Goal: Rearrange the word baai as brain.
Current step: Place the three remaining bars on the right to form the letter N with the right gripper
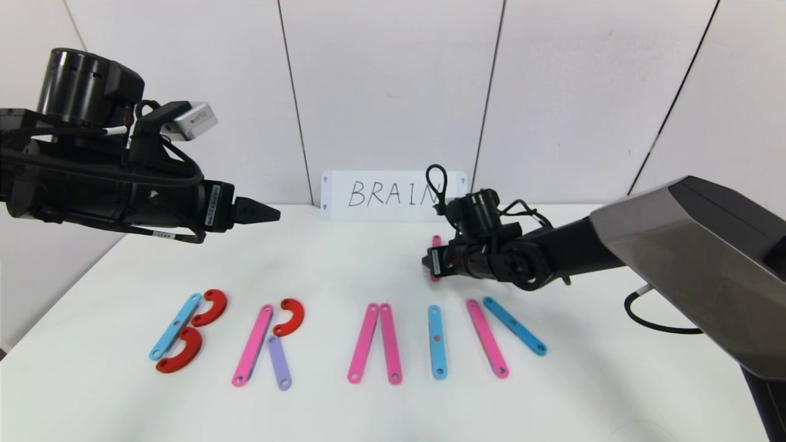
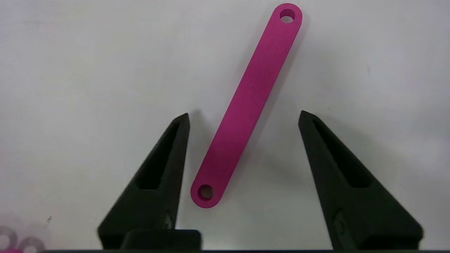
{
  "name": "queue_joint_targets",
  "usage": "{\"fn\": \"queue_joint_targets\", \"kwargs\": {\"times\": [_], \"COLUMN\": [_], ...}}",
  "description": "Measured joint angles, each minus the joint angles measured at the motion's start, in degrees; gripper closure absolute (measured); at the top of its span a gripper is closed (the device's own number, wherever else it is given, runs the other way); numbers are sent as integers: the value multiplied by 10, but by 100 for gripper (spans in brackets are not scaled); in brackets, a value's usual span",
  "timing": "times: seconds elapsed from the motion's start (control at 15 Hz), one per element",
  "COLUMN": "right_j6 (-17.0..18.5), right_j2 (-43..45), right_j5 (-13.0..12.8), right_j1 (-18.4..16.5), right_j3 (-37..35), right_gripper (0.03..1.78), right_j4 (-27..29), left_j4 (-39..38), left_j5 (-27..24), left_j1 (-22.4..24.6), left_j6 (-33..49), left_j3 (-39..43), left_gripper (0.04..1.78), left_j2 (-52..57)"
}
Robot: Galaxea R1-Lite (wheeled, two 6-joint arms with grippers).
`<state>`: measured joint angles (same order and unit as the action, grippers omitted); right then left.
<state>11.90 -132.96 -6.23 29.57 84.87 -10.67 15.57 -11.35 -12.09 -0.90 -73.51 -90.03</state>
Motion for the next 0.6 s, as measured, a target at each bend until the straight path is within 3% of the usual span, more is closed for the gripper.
{"fn": "queue_joint_targets", "kwargs": {"times": [0.13, 0.27, 0.33, 0.6], "right_j6": [0, 1, 0, 5], "right_j2": [-5, -9, -10, -12], "right_j5": [0, 0, 0, 0], "right_j1": [2, 2, 2, 2], "right_j3": [4, 8, 9, 9], "right_gripper": [118, 145, 153, 154], "right_j4": [0, 0, 0, 0], "left_j4": [0, 0, 0, 0], "left_j5": [0, 0, 0, 0], "left_j1": [0, 0, 0, 0], "left_j6": [0, 0, 0, 0], "left_j3": [0, 0, 0, 0], "left_gripper": [8, 8, 8, 8], "left_j2": [0, 0, 0, 0]}}
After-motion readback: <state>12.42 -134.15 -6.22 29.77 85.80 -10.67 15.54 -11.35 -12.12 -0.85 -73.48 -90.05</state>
